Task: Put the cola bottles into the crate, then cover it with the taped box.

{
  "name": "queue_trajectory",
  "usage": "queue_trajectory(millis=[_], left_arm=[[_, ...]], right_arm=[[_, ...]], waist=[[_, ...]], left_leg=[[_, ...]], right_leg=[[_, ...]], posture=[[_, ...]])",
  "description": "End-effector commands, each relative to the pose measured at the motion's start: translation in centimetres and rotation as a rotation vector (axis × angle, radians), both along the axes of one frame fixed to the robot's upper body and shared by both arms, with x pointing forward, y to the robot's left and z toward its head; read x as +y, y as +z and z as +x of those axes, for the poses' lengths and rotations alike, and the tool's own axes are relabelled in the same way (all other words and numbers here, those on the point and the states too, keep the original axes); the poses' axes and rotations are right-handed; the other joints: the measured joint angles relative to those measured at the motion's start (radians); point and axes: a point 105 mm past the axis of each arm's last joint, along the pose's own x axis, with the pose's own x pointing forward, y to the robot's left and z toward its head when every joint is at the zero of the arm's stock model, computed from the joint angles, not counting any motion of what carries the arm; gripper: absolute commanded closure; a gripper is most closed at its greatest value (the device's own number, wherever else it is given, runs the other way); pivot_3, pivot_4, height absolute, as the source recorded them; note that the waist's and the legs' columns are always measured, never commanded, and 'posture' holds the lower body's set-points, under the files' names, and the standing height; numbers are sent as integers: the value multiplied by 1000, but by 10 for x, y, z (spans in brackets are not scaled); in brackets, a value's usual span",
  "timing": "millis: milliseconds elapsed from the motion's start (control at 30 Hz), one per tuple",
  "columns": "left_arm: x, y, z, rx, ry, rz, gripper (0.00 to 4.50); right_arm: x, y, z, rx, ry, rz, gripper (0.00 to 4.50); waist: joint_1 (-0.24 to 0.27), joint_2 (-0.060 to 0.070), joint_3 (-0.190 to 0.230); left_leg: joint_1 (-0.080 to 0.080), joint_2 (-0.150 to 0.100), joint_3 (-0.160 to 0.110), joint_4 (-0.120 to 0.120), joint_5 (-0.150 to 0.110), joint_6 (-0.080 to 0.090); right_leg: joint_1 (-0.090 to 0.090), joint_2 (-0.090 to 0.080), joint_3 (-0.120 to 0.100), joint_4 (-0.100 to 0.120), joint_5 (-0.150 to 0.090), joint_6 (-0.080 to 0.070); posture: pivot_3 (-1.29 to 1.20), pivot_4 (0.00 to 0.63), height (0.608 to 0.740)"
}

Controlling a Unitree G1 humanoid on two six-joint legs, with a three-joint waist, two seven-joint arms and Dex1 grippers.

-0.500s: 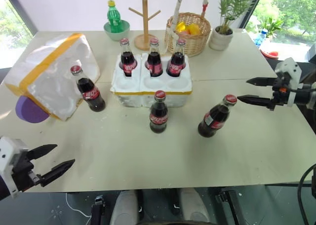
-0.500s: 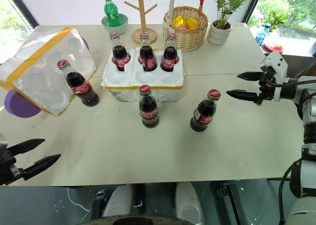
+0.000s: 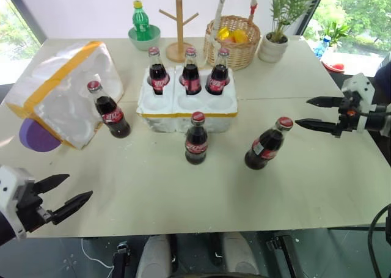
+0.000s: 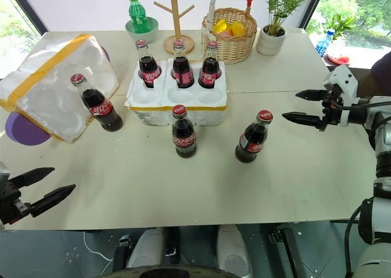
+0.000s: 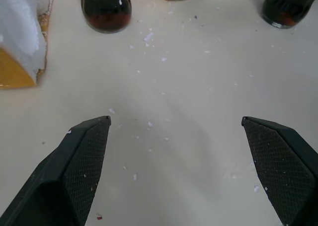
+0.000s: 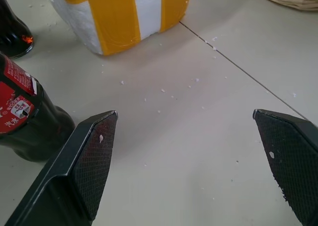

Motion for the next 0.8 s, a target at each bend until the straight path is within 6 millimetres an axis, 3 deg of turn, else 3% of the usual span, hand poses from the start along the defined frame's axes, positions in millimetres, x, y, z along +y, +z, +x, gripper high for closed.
queue_trajectory(millis=[33, 133, 233, 300, 433, 533, 800], left_arm=[[-4, 11, 10, -71, 21, -9, 63], [-1, 20, 29, -154, 95, -23, 63], [-6, 29, 54, -228, 138, -39, 63], [-10, 31, 70, -254, 158, -42, 63], [-16, 32, 94, -274, 170, -51, 63], [-17, 32, 113, -290, 199, -42, 63], [-33, 23, 144, -277, 154, -61, 63]], right_arm=[[2, 23, 0, -48, 17, 24, 18], [7, 41, -5, -78, 68, 4, 18], [20, 78, -9, -114, 137, 87, 18], [32, 99, -14, -117, 208, 120, 18], [59, 122, -24, -100, 346, 146, 18], [83, 133, -34, -91, 458, 153, 18], [116, 134, -44, -79, 582, 171, 18]], waist=[[0, 0, 0], [3, 0, 0], [3, 4, 1], [3, 5, 1], [3, 4, 0], [4, 4, 0], [9, 4, 0]], left_leg=[[0, 0, 0, 0, 0, 0], [0, 0, 0, 0, 0, 0], [0, 0, 0, 0, 0, 0], [0, -1, 0, 1, 1, -1], [1, 0, -1, 0, 1, -1], [0, 0, -1, 0, 1, -1], [0, -1, 0, 0, 1, -1]], right_leg=[[0, 0, 0, 0, 0, 0], [1, 0, 0, 0, 0, 0], [1, 0, 0, 0, 2, 2], [1, 0, 0, 1, 3, 2], [1, 1, 0, 1, 3, 3], [0, 1, -1, 2, 3, 3], [0, 0, -1, 3, 3, 3]], posture=[[0, 150, 740], [0, 150, 740], [0, 150, 740], [0, 150, 740], [0, 150, 740], [0, 150, 740], [0, 150, 740]])
